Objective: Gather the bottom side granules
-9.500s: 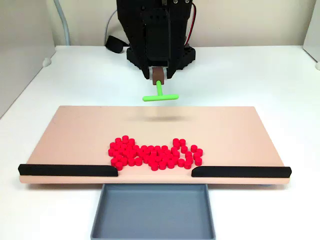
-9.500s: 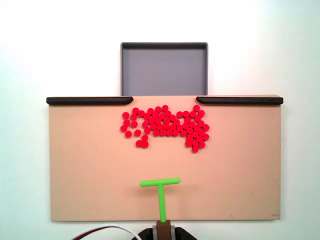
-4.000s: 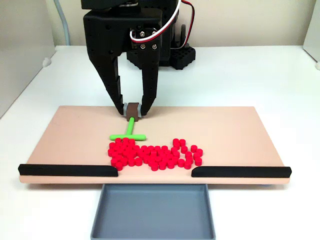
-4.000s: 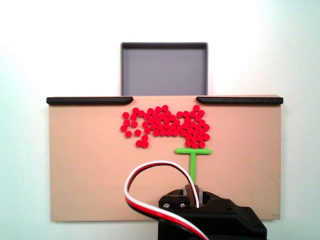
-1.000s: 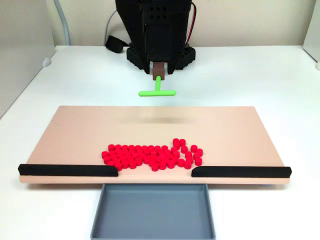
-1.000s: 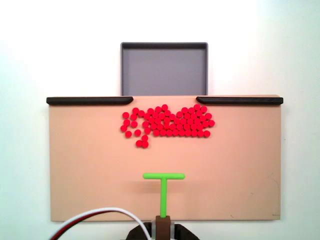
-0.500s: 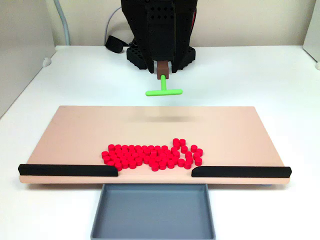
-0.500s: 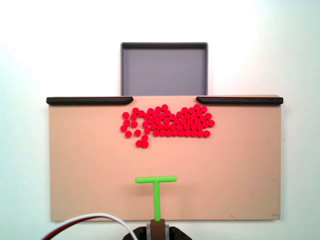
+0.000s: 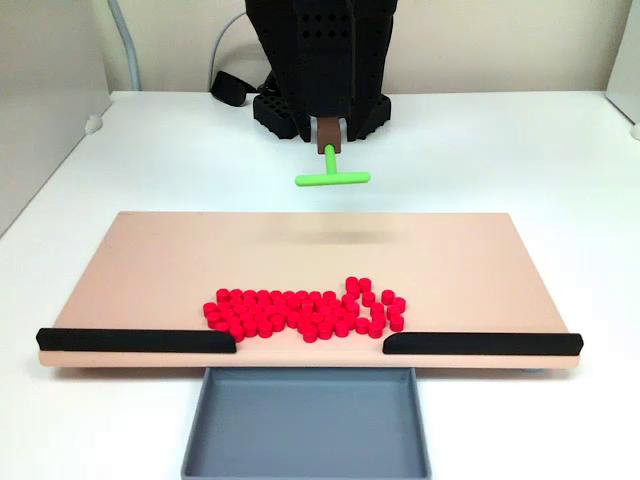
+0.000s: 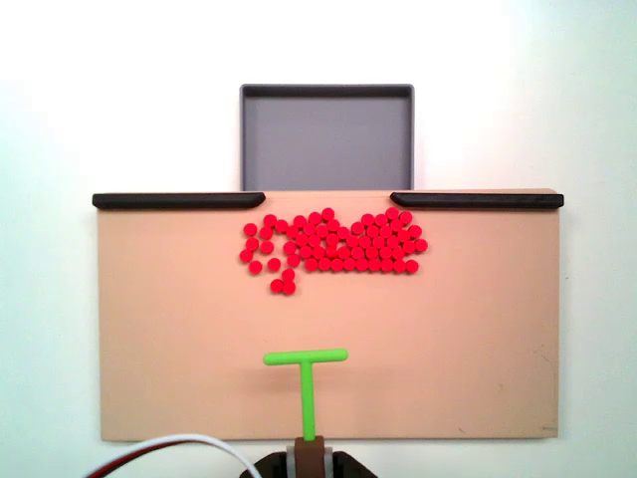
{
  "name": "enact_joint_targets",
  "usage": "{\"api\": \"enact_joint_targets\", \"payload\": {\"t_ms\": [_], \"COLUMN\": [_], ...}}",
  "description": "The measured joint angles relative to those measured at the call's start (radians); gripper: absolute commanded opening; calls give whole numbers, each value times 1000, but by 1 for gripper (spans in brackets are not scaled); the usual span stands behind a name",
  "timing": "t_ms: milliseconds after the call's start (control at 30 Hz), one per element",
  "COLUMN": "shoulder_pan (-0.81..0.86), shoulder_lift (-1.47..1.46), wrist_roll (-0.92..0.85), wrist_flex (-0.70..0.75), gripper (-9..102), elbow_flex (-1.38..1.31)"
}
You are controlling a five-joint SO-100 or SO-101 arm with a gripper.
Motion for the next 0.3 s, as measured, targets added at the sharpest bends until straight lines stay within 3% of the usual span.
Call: {"api": "enact_joint_targets", "payload": {"t_ms": [300], "shoulder_pan": [-5], "shoulder_lift": [0], "wrist_roll": [0], "wrist_flex": [0], "gripper": [0], "elbow_flex": [0]}}
